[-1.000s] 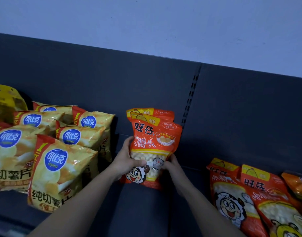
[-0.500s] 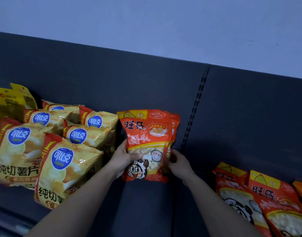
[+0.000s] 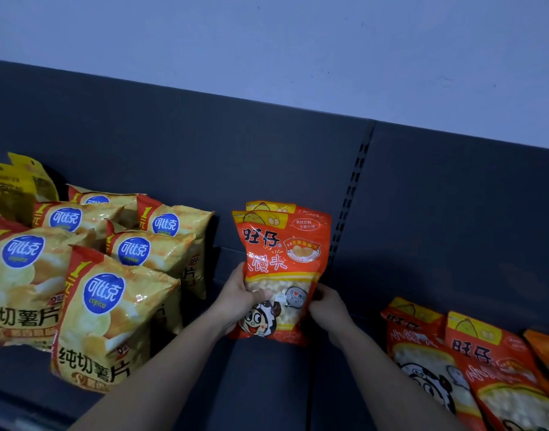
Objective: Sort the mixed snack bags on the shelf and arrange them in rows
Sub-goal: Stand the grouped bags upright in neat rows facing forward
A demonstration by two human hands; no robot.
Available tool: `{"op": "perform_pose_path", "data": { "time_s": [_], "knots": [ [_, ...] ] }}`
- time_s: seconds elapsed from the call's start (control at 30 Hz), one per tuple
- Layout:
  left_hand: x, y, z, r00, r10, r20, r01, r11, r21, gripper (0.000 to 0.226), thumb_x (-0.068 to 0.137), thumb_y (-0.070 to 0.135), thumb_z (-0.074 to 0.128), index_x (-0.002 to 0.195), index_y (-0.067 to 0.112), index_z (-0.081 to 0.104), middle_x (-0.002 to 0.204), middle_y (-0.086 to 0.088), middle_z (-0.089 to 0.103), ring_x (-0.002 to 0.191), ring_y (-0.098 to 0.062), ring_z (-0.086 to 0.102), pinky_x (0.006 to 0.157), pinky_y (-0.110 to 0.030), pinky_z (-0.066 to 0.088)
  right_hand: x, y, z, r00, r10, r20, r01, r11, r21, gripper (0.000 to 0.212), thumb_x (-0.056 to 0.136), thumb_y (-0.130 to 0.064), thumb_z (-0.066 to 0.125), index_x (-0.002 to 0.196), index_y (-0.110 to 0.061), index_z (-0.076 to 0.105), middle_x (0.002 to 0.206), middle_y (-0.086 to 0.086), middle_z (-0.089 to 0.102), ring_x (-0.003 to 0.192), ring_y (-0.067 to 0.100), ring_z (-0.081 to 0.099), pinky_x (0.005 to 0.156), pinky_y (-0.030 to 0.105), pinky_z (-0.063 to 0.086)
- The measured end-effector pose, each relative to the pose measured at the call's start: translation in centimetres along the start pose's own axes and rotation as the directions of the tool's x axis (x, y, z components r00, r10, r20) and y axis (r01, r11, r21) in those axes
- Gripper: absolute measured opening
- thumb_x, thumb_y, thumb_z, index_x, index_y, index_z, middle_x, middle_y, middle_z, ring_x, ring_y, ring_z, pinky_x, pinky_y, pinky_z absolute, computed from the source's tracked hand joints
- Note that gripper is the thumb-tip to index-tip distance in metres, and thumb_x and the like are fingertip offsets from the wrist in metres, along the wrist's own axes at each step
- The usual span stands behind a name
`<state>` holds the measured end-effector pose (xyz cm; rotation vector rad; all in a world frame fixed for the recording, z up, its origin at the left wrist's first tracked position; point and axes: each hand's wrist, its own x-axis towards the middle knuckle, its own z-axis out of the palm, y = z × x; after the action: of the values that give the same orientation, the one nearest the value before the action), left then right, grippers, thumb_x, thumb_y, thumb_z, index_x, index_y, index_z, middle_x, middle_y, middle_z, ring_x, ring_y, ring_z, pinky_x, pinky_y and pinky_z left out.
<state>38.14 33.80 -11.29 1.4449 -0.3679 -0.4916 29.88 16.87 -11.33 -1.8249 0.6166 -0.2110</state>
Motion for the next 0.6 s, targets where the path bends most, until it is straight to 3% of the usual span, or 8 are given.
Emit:
{"op": "perform_pose_path", "data": {
  "time_s": [0.13, 0.23, 0.33, 0.43, 0.53, 0.6],
  "knots": [
    [0.1, 0.0, -0.3, 1.0, -0.005, -0.006, 0.005, 0.994, 0.106, 0.058, 0.077, 0.005, 0.077, 0.123, 0.022, 0.046, 0.114, -0.006, 0.067, 0.101, -0.024, 0.067, 0.088, -0.047, 0.055, -1.7, -1.1, -0.8, 0.996, -0.004, 0.093, -0.008, 0.992, 0.128, 0.028, 0.09, -0.01, 0.054, 0.111, -0.025, 0.064, 0.109, -0.002, 0.071, 0.097, 0.012, 0.065, 0.071, 0.022, 0.048],
    [-0.1, 0.1, -0.7, 1.0, -0.02, -0.016, 0.023, 0.98, 0.198, 0.056, 0.075, 0.012, 0.08, 0.12, 0.023, 0.049, 0.112, -0.003, 0.068, 0.098, -0.022, 0.068, 0.089, -0.047, 0.055, -2.5, -0.8, -1.8, 0.971, -0.062, 0.229, 0.012, 0.977, 0.215, 0.05, 0.068, -0.009, 0.058, 0.115, -0.025, 0.059, 0.112, 0.0, 0.069, 0.103, 0.018, 0.064, 0.076, 0.025, 0.048],
    [-0.4, 0.2, -0.4, 1.0, -0.019, 0.0, 0.019, 0.961, 0.275, 0.051, 0.079, 0.014, 0.077, 0.12, 0.026, 0.048, 0.111, -0.001, 0.068, 0.098, -0.019, 0.068, 0.09, -0.044, 0.054, -2.9, -0.1, -2.3, 0.924, -0.099, 0.37, 0.086, 0.995, 0.053, 0.08, 0.065, -0.013, 0.078, 0.131, -0.033, 0.038, 0.122, -0.013, 0.06, 0.11, 0.006, 0.057, 0.082, 0.018, 0.047],
    [-0.7, 0.4, -0.6, 0.999, -0.024, 0.041, 0.008, 0.941, 0.339, 0.061, 0.078, 0.022, 0.079, 0.127, 0.026, 0.043, 0.114, 0.003, 0.067, 0.102, -0.016, 0.066, 0.094, -0.042, 0.053, -2.4, 0.7, -1.5, 0.94, -0.15, 0.306, 0.189, 0.977, -0.102, 0.098, 0.06, -0.018, 0.09, 0.136, -0.036, 0.032, 0.126, -0.015, 0.058, 0.12, 0.01, 0.056, 0.093, 0.025, 0.05],
    [-0.8, 0.4, -1.7, 0.991, -0.068, 0.119, 0.003, 0.88, 0.475, 0.094, 0.053, 0.033, 0.09, 0.131, 0.028, 0.038, 0.117, 0.006, 0.065, 0.107, -0.014, 0.064, 0.094, -0.042, 0.053, -2.4, 0.8, -1.1, 0.953, -0.181, 0.242, 0.225, 0.96, -0.168, 0.095, 0.058, -0.022, 0.09, 0.137, -0.033, 0.037, 0.123, -0.017, 0.06, 0.118, 0.01, 0.057, 0.096, 0.029, 0.048],
    [-0.8, 0.1, -2.1, 0.989, -0.084, 0.125, -0.003, 0.817, 0.577, 0.098, 0.05, 0.024, 0.09, 0.132, 0.028, 0.037, 0.117, 0.006, 0.064, 0.108, -0.014, 0.063, 0.094, -0.042, 0.053, -2.6, 0.8, -1.1, 0.958, -0.186, 0.217, 0.23, 0.953, -0.2, 0.09, 0.064, -0.02, 0.088, 0.137, -0.032, 0.038, 0.121, -0.019, 0.059, 0.116, 0.008, 0.056, 0.094, 0.025, 0.045]
  ]
}}
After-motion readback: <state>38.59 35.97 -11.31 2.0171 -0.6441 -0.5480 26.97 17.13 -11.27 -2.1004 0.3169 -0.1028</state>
